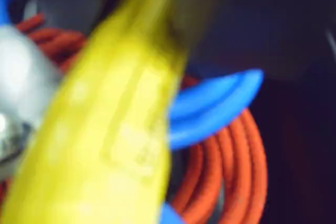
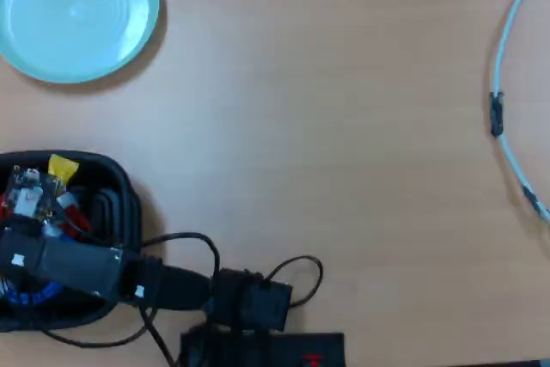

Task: Pick up the yellow instant coffee stick, then put it in the black bowl

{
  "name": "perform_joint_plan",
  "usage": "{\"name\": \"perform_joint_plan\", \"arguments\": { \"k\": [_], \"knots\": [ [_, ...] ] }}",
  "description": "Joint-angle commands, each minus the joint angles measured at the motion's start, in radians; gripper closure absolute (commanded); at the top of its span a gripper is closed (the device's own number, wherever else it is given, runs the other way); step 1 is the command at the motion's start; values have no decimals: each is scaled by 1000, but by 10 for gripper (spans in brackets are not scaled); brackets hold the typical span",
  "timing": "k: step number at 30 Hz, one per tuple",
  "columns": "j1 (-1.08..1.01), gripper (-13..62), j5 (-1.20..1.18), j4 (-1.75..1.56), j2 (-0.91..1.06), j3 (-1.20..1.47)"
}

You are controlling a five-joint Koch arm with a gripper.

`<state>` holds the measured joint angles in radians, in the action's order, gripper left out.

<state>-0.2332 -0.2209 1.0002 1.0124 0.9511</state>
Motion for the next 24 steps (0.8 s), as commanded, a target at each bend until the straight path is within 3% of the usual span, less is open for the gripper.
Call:
{"name": "perform_joint_plan", "arguments": {
  "k": [1,5,7,15,18,24],
  "knots": [
    [17,552,55,-23,17,-35],
    [8,541,9,6,15,-37],
    [2,496,11,5,14,-38],
    [-2,71,167,117,14,-35],
    [-21,-32,179,206,15,-40],
    [-21,-62,160,368,60,-48]
  ]
}}
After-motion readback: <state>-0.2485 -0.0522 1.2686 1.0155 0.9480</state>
